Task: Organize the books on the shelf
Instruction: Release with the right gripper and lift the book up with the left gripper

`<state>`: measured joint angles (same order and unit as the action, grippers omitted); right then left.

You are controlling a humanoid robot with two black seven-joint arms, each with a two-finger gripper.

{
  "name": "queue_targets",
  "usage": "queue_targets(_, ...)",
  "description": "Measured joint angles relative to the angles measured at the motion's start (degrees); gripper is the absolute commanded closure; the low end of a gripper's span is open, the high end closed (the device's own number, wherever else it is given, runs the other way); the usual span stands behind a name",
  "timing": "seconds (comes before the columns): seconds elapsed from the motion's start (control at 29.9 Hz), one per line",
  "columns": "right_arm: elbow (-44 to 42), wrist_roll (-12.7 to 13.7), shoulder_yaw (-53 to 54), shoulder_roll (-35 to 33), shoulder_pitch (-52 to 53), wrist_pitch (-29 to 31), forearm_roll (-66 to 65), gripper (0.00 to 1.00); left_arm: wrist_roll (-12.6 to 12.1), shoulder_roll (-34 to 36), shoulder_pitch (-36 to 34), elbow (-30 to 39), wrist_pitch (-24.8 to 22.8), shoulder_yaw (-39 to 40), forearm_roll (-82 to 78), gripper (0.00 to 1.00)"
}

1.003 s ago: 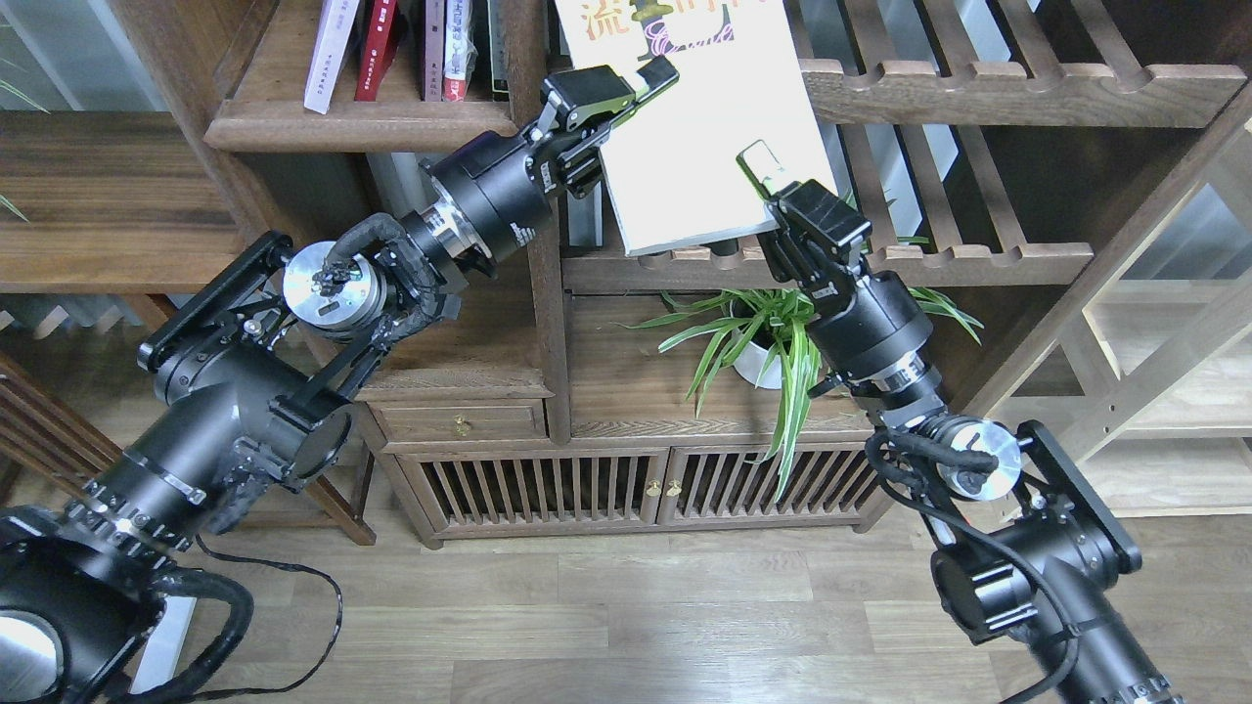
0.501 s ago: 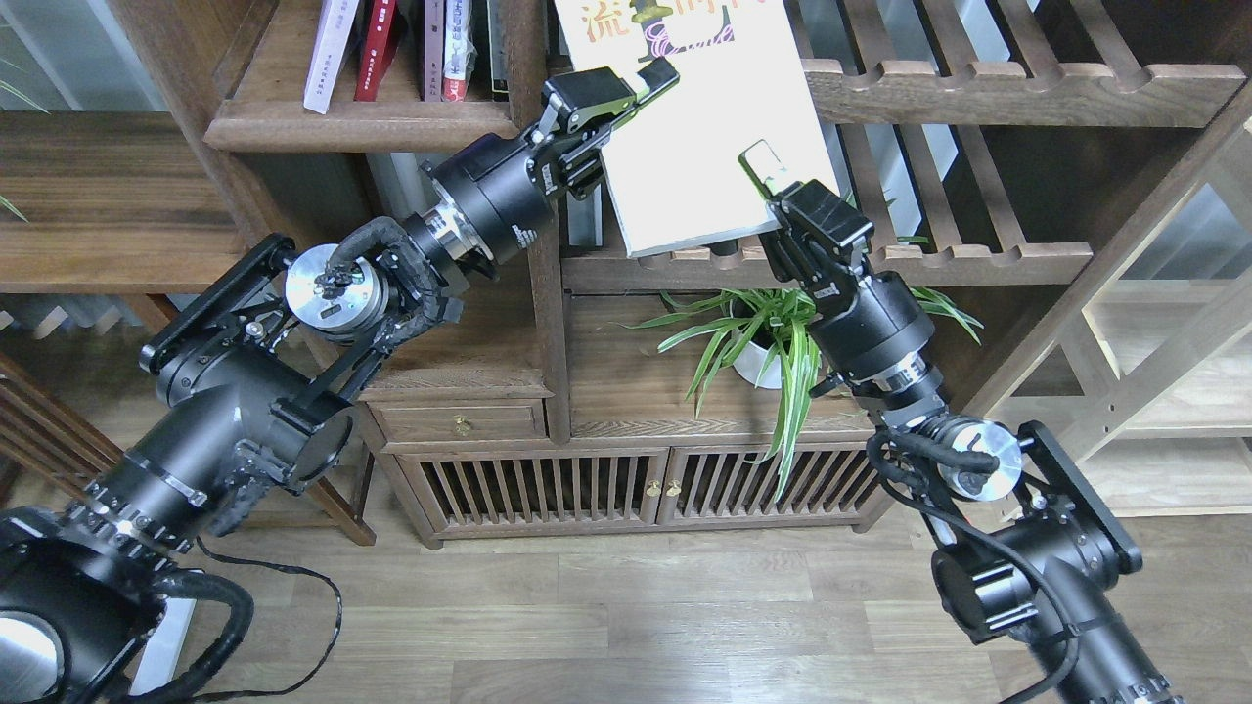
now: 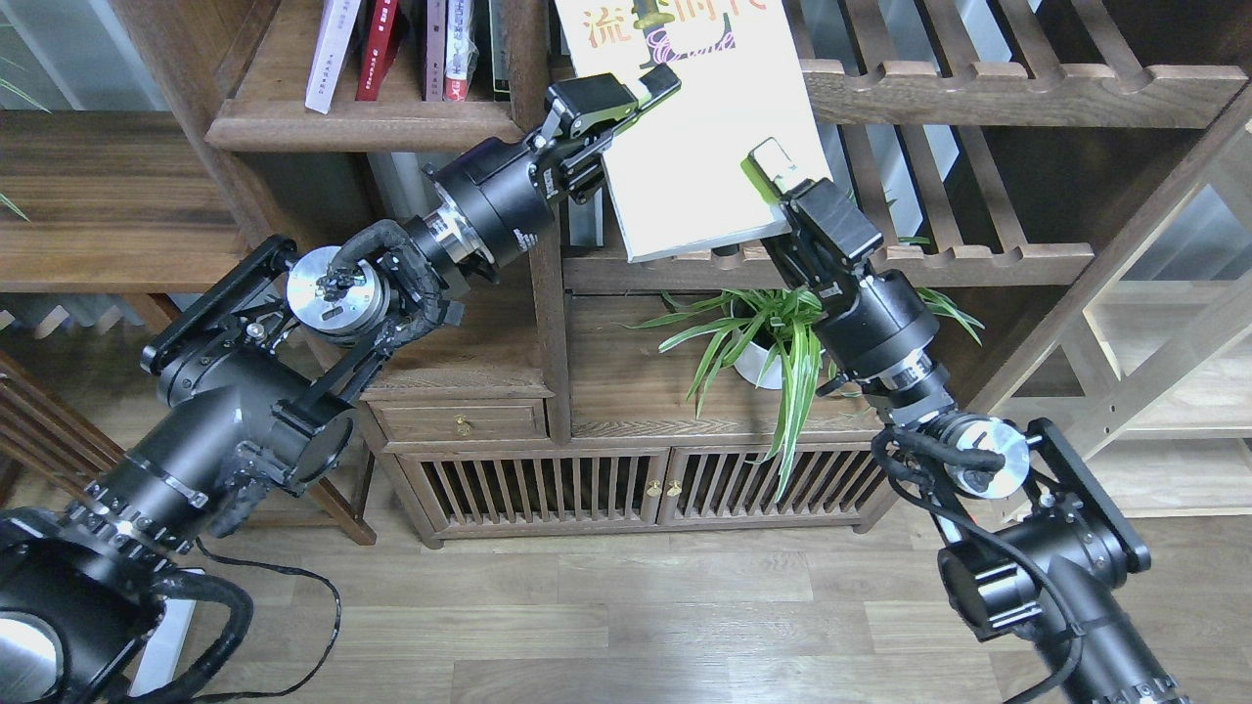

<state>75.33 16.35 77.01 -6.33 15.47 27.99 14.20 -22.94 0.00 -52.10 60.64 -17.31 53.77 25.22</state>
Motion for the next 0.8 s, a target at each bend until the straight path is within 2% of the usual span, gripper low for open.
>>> queue_targets(0.23,-1.3,0.0,3.8,-0.6,-0.8,0.0,-0.2,0.27,-0.3,0.0,0.0,0.8,-0.6,-0.2,-2.0,0.95)
queue_targets(0.3,-2.6,0.0,5.1,-1.2,-1.0,0.0,-0.2,0.23,-0.6,0.2,0.0,1.5,-2.0,-0.3,-3.2,0.95)
queue_targets(0.53,-6.6,-0.2,9.5,-1.7,-1.2,0.0,-0.2,0.21,-0.8,4.9,0.5,2.8,-9.6,-2.0,-9.1,0.95)
queue_targets(0.8,-12.1,-0.1,9.7,-2.7,-0.7,0.0,-0.3,0.17,-0.3,13.3,0.5,7.0,-10.7,-1.6,-19.3,0.96)
